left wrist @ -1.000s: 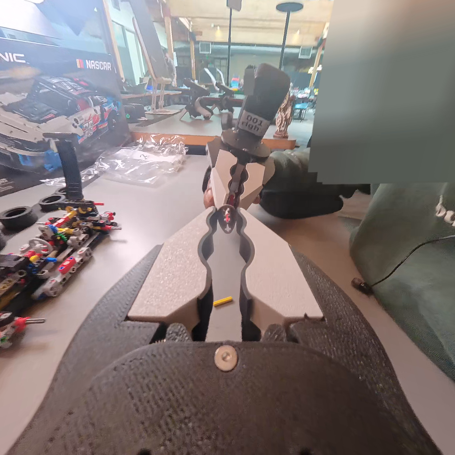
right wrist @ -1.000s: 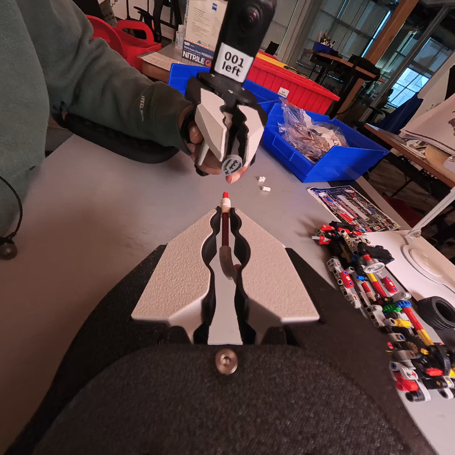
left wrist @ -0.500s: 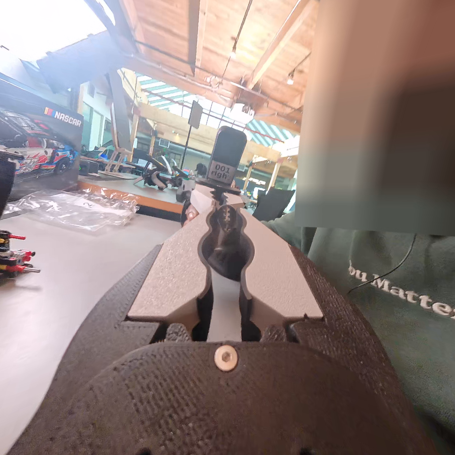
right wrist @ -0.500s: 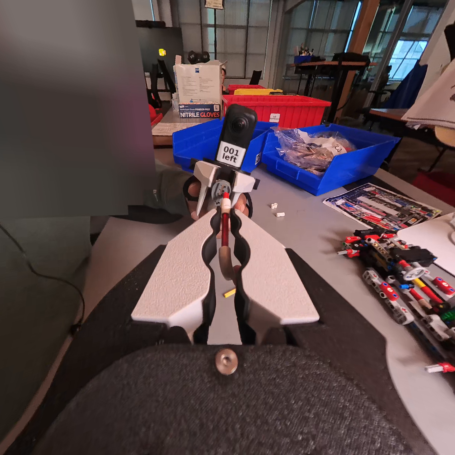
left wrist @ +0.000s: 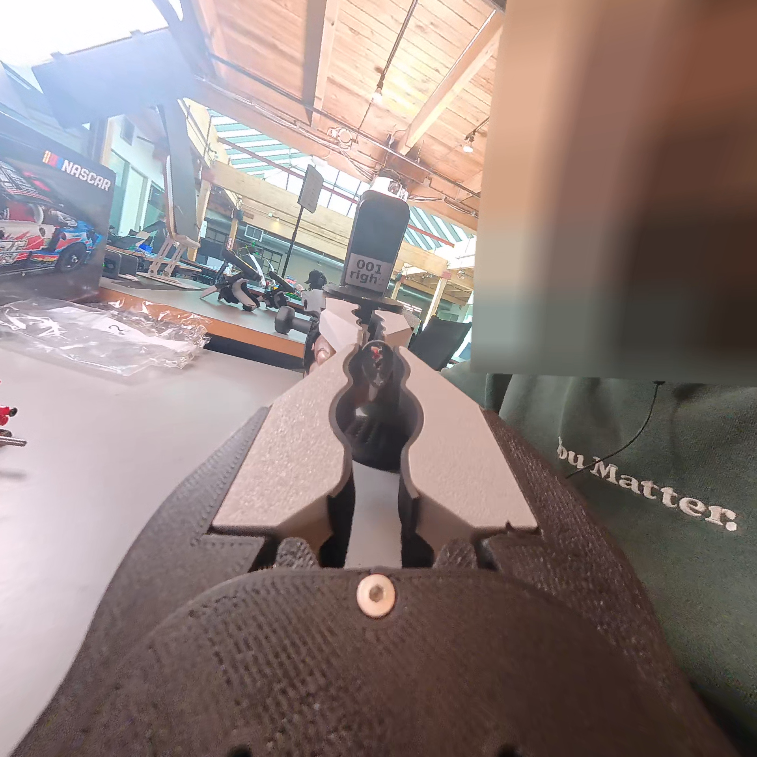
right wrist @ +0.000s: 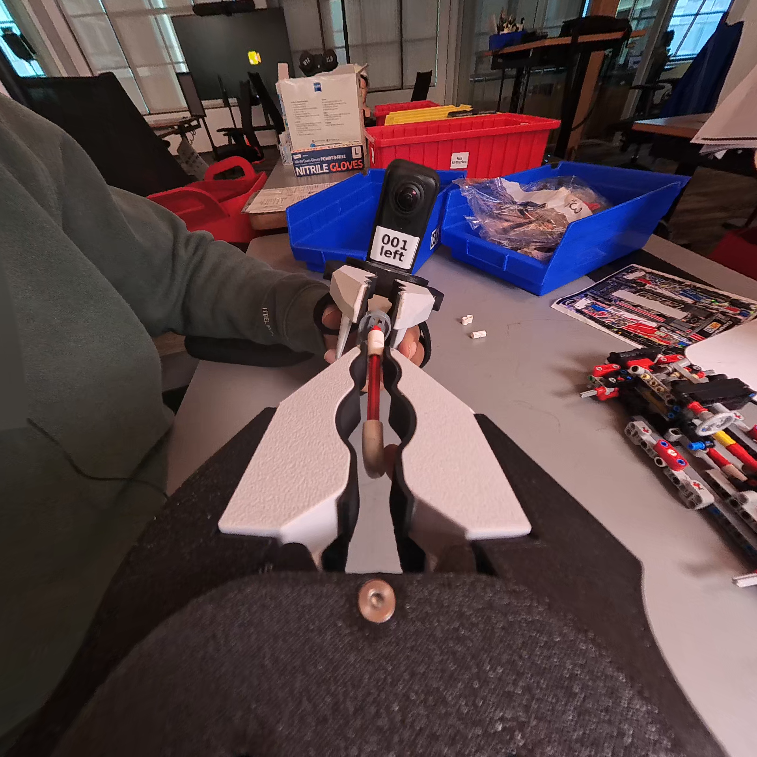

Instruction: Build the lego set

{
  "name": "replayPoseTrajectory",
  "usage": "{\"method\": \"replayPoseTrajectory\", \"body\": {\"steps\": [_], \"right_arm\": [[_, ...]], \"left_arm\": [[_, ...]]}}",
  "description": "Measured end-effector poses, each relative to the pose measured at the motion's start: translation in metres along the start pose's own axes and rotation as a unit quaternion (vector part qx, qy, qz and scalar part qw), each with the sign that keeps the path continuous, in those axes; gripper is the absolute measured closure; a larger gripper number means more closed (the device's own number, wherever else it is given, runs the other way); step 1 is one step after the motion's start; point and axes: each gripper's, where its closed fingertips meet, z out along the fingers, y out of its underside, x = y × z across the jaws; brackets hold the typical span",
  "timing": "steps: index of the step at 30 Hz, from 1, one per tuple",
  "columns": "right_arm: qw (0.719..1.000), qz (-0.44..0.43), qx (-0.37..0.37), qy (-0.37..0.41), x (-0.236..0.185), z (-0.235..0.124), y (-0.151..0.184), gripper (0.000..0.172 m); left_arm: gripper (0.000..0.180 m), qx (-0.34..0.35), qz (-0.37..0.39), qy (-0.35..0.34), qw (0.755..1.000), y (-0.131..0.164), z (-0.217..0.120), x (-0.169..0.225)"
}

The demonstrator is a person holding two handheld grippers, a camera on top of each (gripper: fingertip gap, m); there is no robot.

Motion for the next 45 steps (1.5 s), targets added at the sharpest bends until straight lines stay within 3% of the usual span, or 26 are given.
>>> {"method": "replayPoseTrajectory", "body": {"steps": [8, 14, 17, 20, 38, 45], "right_arm": [[0.999, -0.017, -0.033, 0.008, 0.006, 0.004, 0.016, 0.168], [0.974, -0.118, -0.189, 0.041, 0.023, 0.010, 0.082, 0.167], [0.956, -0.129, -0.260, 0.034, 0.027, 0.010, 0.116, 0.167], [0.950, -0.123, -0.287, 0.021, 0.028, 0.008, 0.133, 0.167], [0.929, -0.130, -0.346, -0.012, 0.034, -0.042, 0.143, 0.158], [0.933, -0.145, -0.330, 0.000, 0.032, -0.014, 0.143, 0.161]], "left_arm": [[0.169, 0.002, 0.008, -0.015, 1.000, -0.003, -0.003, -0.004], [0.169, 0.009, 0.017, -0.049, 0.999, -0.010, -0.011, -0.014], [0.169, 0.005, 0.019, -0.055, 0.998, -0.009, -0.012, -0.016], [0.169, -0.005, 0.018, -0.055, 0.998, -0.006, -0.012, -0.016], [0.169, -0.049, 0.007, -0.073, 0.996, 0.009, -0.012, -0.025], [0.168, -0.065, 0.002, -0.073, 0.995, 0.017, -0.010, -0.026]]}}
